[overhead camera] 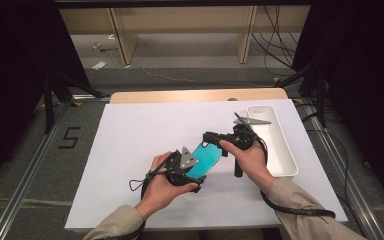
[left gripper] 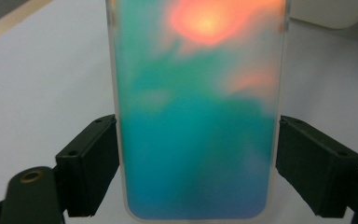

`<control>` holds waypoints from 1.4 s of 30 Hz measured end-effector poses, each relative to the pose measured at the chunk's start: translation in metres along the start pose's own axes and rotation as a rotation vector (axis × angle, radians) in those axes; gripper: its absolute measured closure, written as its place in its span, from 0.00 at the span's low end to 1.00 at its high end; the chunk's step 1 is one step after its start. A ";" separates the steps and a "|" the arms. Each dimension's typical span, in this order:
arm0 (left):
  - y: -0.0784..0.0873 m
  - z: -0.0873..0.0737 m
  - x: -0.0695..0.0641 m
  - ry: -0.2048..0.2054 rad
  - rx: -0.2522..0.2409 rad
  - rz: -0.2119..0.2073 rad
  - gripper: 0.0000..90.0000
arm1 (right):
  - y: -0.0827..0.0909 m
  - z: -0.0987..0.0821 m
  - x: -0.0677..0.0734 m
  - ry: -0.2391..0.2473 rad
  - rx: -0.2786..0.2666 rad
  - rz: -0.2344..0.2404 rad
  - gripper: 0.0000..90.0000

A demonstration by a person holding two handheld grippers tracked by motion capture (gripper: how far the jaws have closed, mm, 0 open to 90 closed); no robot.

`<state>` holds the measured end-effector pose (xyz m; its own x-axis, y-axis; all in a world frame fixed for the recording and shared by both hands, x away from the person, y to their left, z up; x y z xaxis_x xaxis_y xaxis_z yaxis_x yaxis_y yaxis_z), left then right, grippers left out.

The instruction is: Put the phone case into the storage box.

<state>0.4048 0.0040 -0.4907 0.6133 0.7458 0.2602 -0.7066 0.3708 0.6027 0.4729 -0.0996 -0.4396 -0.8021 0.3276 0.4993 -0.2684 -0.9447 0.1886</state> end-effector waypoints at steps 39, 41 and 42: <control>-0.005 -0.002 0.004 0.057 -0.085 -0.130 0.22 | 0.017 0.012 0.041 0.436 0.312 0.175 0.89; -0.006 -0.002 0.002 0.052 -0.090 -0.140 0.24 | 0.016 0.011 0.043 0.438 0.321 0.186 0.89; -0.006 -0.002 0.002 0.048 -0.092 -0.144 0.24 | 0.016 0.010 0.044 0.439 0.326 0.193 0.89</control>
<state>0.4091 0.0042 -0.4952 0.6945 0.7061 0.1384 -0.6432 0.5230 0.5592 0.4391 -0.1003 -0.4063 -0.9849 0.0465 0.1665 0.0272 -0.9097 0.4145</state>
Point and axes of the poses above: each handheld gripper's, and its own axes: y roughly backward along the jaws, z roughly out of its top, x roughly to its left, the point moved 8 cm from there along -y, roughly forward along the jaws, and after that the axes turned 13 degrees about z, right-handed, at the moved point
